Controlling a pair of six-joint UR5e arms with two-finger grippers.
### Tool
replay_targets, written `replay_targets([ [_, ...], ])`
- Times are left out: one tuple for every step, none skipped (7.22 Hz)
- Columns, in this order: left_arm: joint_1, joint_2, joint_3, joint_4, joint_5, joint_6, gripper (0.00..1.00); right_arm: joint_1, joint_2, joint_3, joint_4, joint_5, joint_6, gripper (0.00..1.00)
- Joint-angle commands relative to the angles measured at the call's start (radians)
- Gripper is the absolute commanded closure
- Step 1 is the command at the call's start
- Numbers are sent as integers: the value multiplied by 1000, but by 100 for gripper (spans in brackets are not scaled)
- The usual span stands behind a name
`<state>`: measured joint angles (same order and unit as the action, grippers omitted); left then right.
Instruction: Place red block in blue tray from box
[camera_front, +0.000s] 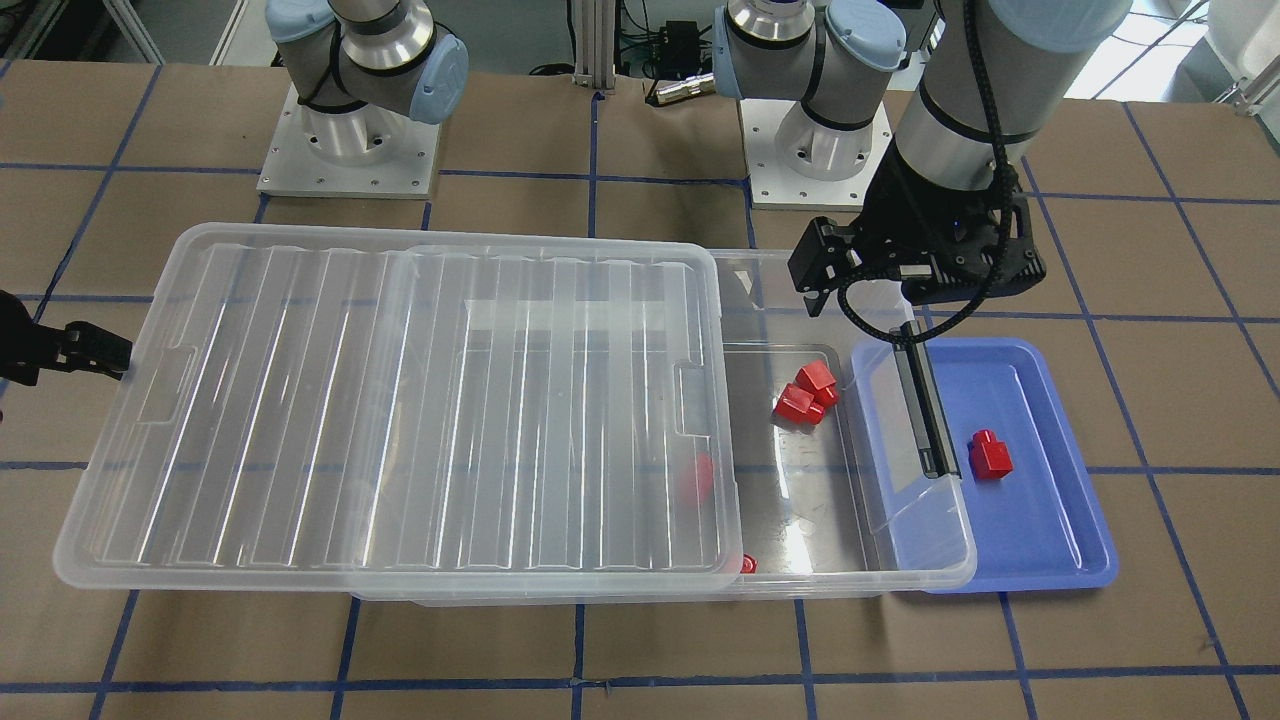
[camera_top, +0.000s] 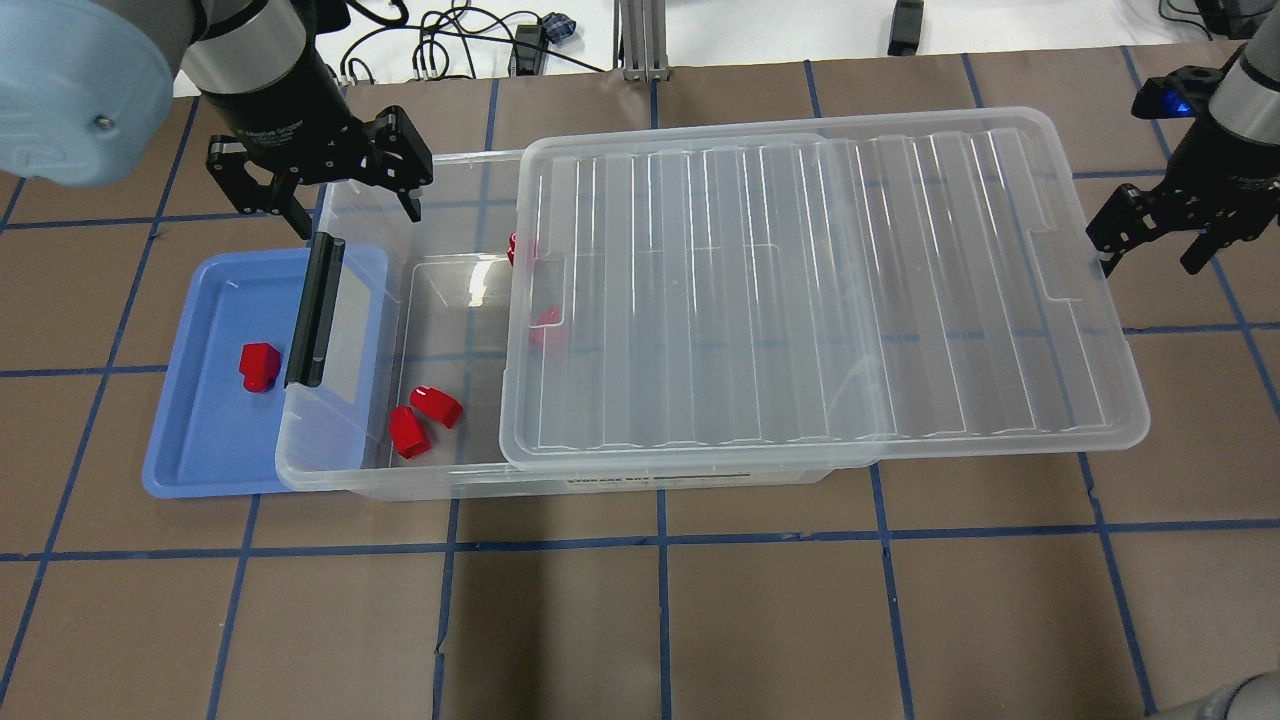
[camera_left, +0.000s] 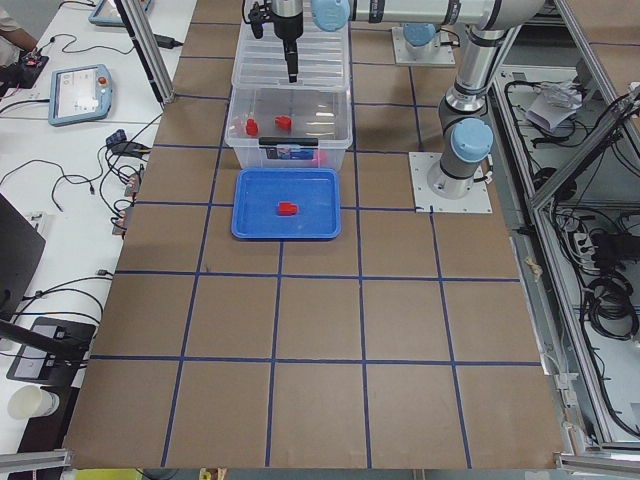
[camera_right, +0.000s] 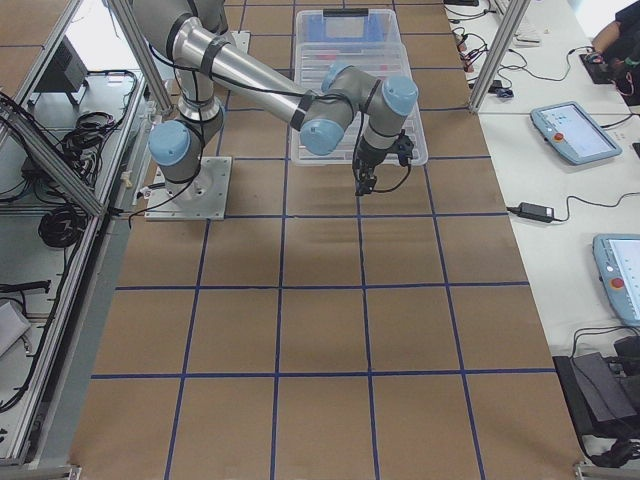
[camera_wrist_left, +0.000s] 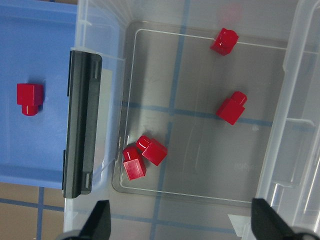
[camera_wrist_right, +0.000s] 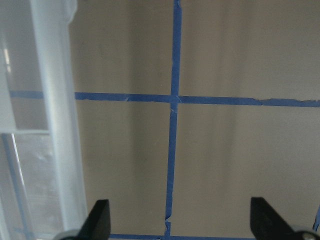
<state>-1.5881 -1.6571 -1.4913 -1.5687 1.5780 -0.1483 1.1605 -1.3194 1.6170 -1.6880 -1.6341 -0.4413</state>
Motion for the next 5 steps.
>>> replay_targets([
  [-4, 19, -12, -1, 2, 38, 0, 57, -6, 4, 7, 23, 94, 0],
  [2, 20, -1, -1, 4, 39, 0, 73, -12, 4, 10, 37, 119, 0],
  [16, 19, -4, 1, -1, 73, 0, 102, -12, 6, 10, 51, 159, 0],
  [13, 20, -9, 1, 2, 76, 0, 129, -12, 6, 10, 52, 200, 0],
  [13, 19, 5, -1, 1, 75, 0, 149, -12, 6, 10, 54, 229, 0],
])
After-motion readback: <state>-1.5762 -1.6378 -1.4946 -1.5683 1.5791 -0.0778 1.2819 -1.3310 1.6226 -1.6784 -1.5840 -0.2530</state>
